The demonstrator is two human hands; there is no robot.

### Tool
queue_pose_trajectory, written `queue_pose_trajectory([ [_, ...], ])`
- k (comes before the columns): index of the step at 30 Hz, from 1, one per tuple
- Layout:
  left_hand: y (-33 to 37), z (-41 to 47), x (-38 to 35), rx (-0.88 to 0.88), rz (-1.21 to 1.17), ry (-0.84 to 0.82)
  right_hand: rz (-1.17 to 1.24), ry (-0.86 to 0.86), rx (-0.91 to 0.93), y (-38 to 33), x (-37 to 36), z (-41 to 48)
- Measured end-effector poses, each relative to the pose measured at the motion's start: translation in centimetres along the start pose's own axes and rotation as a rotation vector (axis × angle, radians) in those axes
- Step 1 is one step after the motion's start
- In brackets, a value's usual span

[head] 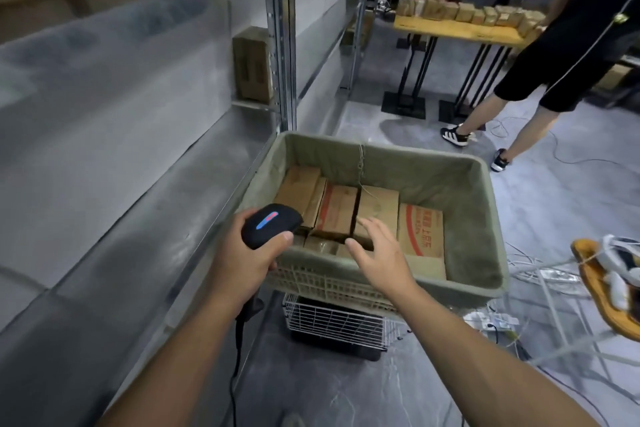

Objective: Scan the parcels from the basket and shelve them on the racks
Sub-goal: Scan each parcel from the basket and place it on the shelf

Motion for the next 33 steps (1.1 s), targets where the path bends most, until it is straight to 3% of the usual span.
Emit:
queue_pose_trajectory([
  [17,-4.3,12.8,-3.9,0.211,0.113,0.122,0.038,-0.245,0.025,0.1,-14.3,16.8],
  [29,-10.2,19.4,-5.7,0.334,0.120,0.202,-0.091,-0.402,0.032,4.1,-27.7,24.1],
  [33,-11.0,20.9,-5.9,0.352,0.094,0.168,-0.254,-0.366,0.052,5.2,-28.7,24.4],
])
Point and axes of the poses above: each hand's wrist, its own z-axis towards the middle knuckle, its own x-axis out of the back of the hand, y = z × x, the point moved 10 cm from there along z, towards the middle knuckle, and after that the axes turned 11 degrees about y, right-handed, at the moved point
